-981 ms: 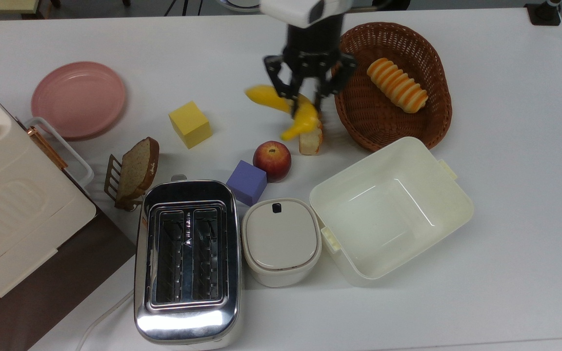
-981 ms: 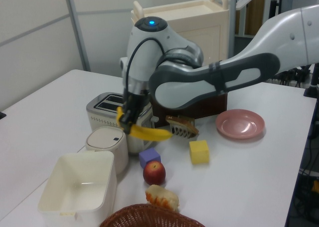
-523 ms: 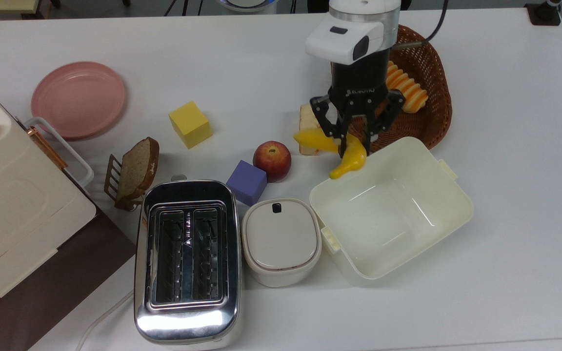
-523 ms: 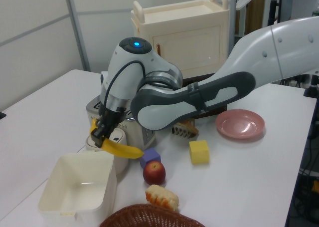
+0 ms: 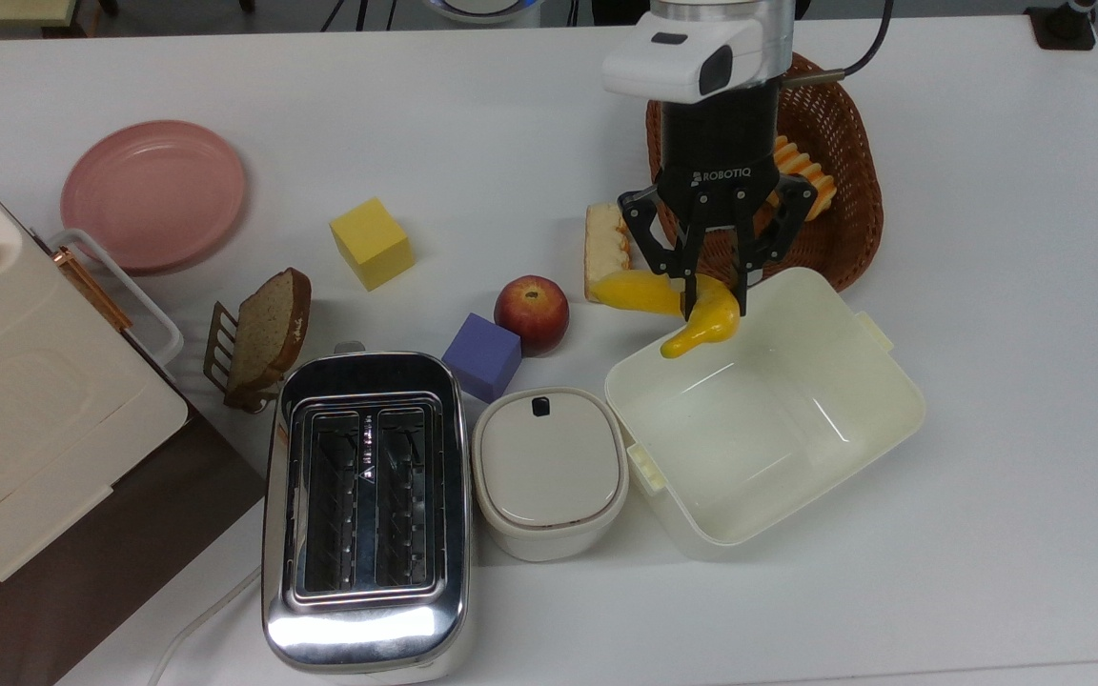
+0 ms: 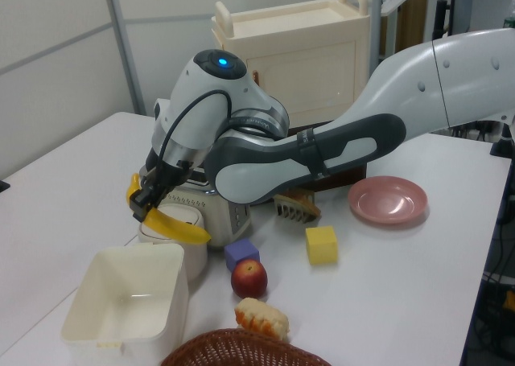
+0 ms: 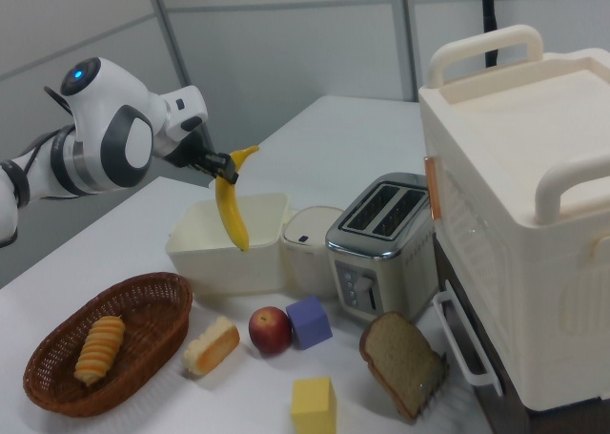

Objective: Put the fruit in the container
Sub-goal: 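Lift the banana and carry it over the cream container, then lower the banana into the container and open the gripper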

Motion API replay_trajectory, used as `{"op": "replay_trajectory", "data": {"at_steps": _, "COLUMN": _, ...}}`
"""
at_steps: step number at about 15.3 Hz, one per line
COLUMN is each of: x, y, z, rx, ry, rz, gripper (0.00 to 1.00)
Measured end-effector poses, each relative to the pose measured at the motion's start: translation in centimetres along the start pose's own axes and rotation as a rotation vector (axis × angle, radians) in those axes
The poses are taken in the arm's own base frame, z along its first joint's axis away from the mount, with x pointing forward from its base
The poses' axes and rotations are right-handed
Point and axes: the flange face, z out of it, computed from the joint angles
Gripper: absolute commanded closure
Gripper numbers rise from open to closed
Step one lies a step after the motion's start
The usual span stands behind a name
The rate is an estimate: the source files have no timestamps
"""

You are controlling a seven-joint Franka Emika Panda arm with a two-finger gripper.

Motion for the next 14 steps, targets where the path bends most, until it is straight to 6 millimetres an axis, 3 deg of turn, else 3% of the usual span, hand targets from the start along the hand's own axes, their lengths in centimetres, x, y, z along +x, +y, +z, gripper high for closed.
{"op": "replay_trajectory", "data": {"at_steps": 6, "x": 0.8, "y": -0.6, "z": -0.7, "rx": 0.018, "ry": 0.089, "rz": 0.064, "gripper": 0.98}}
{"op": "replay_trajectory", "data": {"at_steps": 11, "x": -0.8, "y": -2.8, "z": 3.1, "rx": 0.008, "ry": 0.057, "rz": 0.021, "gripper": 0.98}}
{"op": "replay_trajectory", "data": {"at_steps": 14, "x": -1.2, "y": -3.8, "z": 4.3, "rx": 0.014, "ry": 0.057, "rz": 0.003, "gripper": 0.98}}
